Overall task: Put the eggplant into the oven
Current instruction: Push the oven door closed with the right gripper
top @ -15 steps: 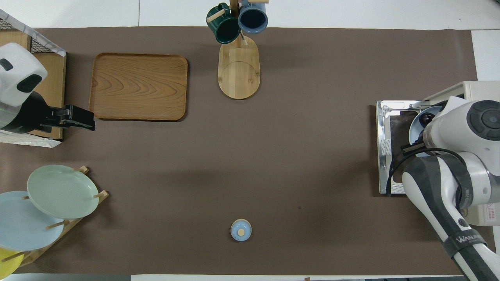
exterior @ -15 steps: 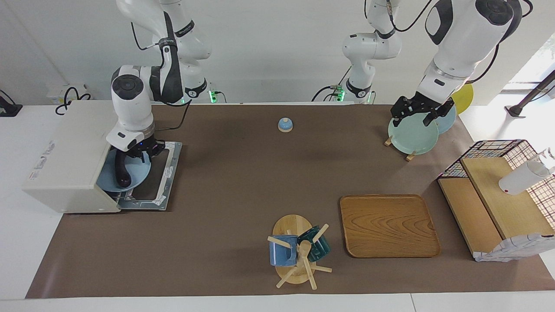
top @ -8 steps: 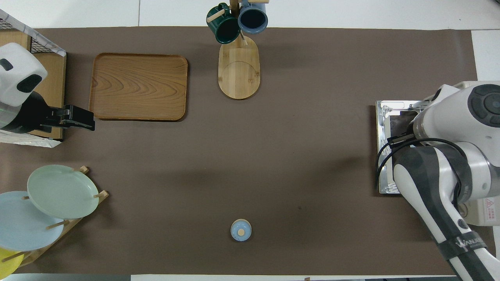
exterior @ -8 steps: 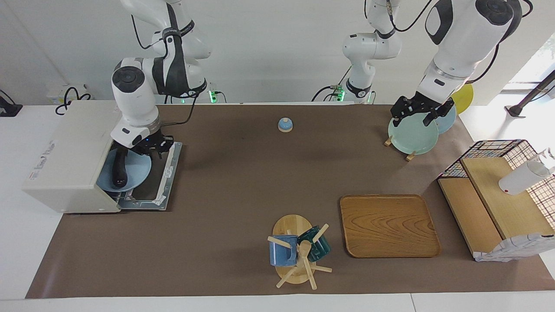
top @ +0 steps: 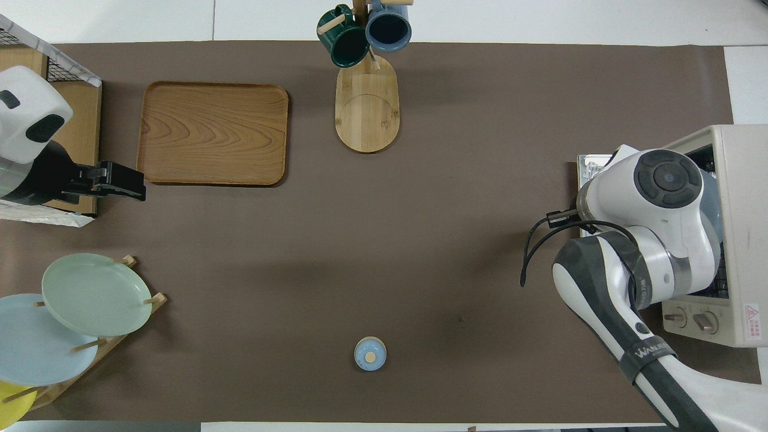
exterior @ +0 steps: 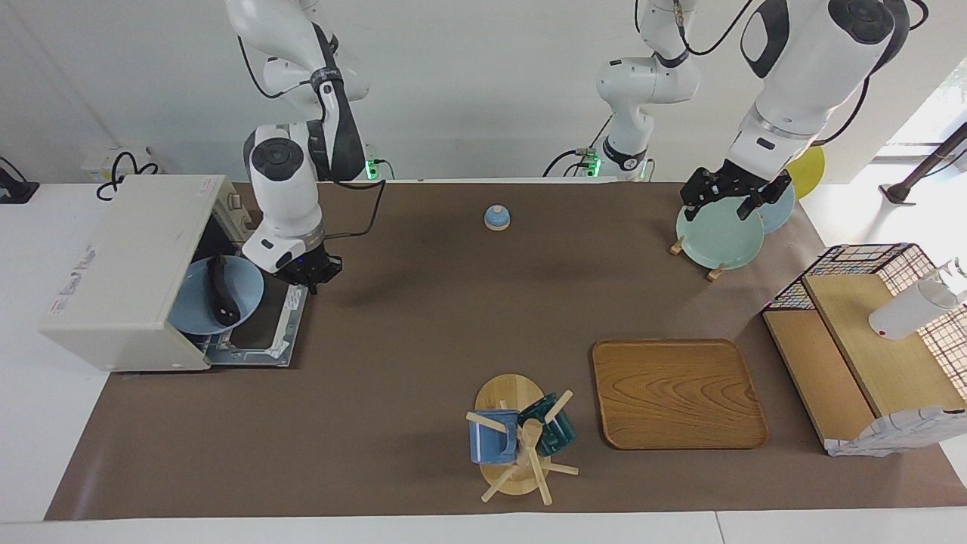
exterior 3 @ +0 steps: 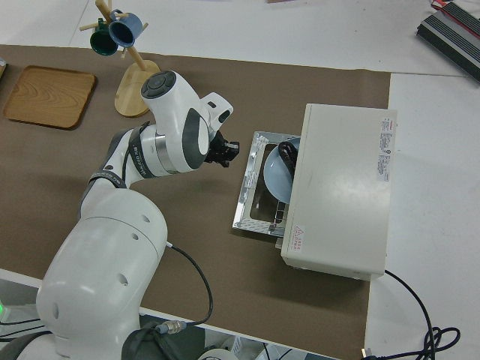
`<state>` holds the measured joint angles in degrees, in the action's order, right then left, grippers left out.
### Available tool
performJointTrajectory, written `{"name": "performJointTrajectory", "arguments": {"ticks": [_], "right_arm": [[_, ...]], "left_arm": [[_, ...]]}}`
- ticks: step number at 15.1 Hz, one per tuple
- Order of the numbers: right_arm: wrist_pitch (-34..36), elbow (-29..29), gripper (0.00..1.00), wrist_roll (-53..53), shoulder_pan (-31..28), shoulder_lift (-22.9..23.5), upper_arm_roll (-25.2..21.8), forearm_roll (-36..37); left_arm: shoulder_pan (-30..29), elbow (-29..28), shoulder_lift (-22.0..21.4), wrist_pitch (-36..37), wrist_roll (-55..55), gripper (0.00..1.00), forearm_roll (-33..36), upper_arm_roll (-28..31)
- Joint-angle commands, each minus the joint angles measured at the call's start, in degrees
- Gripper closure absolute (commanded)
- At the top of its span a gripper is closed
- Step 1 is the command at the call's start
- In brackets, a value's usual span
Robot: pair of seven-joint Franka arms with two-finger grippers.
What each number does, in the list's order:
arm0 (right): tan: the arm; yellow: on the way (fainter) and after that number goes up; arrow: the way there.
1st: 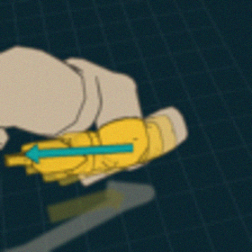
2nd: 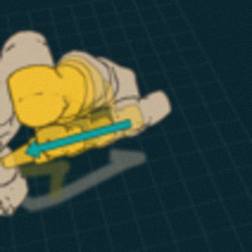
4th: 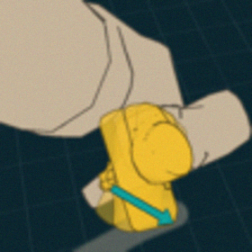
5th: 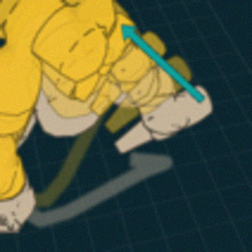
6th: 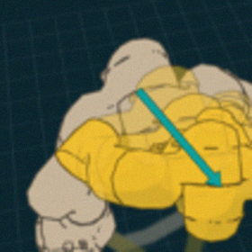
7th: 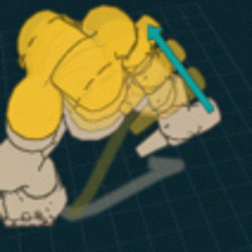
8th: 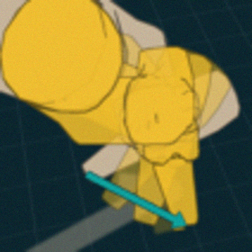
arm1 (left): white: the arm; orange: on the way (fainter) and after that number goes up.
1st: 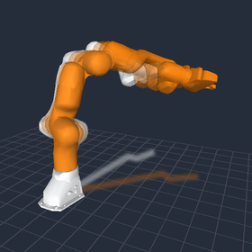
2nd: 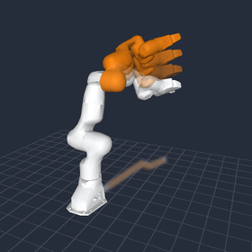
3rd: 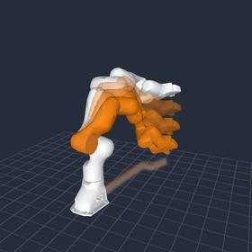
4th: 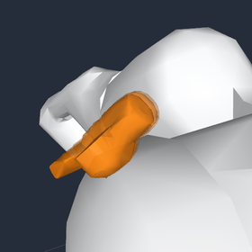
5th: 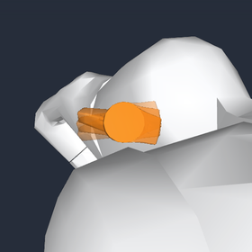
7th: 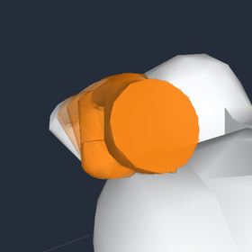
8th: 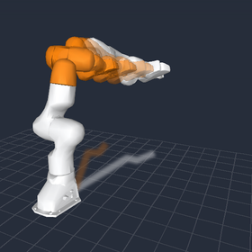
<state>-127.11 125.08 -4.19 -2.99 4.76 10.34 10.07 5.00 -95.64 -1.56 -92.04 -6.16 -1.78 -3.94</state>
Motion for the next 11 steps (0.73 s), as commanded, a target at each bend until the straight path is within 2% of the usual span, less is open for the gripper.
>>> {"name": "performJointTrajectory", "arguments": {"ticks": [1, 7, 9, 11], "right_arm": [[-2.34, 1.40, 1.00, -0.30, -1.14, 1.04, 0.21, -0.14], [-3.67, 2.19, 1.00, -0.30, -2.20, 3.06, 0.12, 0.30], [-3.67, 2.19, 1.00, -0.38, -2.20, 3.06, 0.12, 3.45], [-3.84, 2.28, 1.00, -0.38, -2.29, 3.06, 0.12, 3.56]], "left_arm": [[-0.52, -0.43, -0.81, 0.81, 0.36, 0.00, 0.55, -0.37], [-0.52, -0.43, -0.72, 0.81, 0.36, 0.00, 0.55, -0.37], [-0.52, -0.43, -0.81, 0.81, 0.36, 0.00, 0.55, -0.37], [-0.52, -0.43, -0.72, 0.81, 0.36, 0.00, 0.55, -0.37]]}}
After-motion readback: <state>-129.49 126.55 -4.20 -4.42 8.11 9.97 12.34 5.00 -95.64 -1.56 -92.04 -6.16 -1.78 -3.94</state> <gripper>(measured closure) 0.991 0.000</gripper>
